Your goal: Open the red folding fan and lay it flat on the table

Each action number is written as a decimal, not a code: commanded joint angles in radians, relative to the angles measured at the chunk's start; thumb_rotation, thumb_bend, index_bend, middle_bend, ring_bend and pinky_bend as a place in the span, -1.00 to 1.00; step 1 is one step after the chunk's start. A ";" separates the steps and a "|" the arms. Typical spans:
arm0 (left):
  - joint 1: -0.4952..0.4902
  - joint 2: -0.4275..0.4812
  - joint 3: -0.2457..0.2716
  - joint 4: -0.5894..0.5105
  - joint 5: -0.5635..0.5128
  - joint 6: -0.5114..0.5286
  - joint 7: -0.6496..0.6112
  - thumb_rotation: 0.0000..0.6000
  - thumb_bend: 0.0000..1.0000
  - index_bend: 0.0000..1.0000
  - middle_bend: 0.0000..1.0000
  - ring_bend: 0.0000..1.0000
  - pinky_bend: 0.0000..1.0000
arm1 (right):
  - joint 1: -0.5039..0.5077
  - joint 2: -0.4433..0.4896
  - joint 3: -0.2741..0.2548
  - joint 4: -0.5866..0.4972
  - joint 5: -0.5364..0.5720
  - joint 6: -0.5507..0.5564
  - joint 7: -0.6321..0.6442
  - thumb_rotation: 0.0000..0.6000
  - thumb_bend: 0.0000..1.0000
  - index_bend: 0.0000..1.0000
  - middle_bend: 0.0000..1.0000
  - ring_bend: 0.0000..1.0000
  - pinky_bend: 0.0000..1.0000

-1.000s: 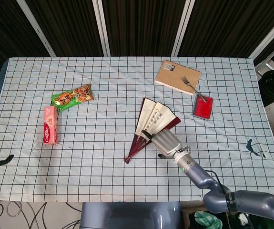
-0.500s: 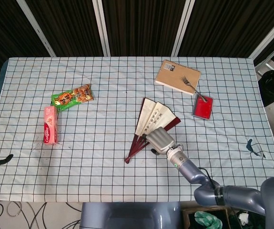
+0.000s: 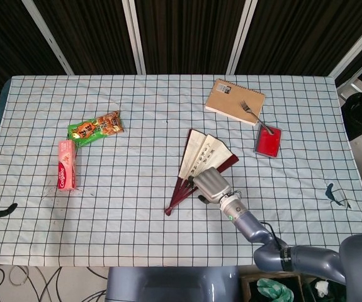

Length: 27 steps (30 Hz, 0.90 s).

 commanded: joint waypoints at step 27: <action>-0.001 0.002 0.000 -0.002 -0.005 -0.003 -0.007 1.00 -0.97 -1.00 -1.00 -1.00 -1.00 | -0.010 -0.018 -0.004 0.003 -0.013 0.008 0.015 1.00 0.07 0.34 0.71 0.84 0.68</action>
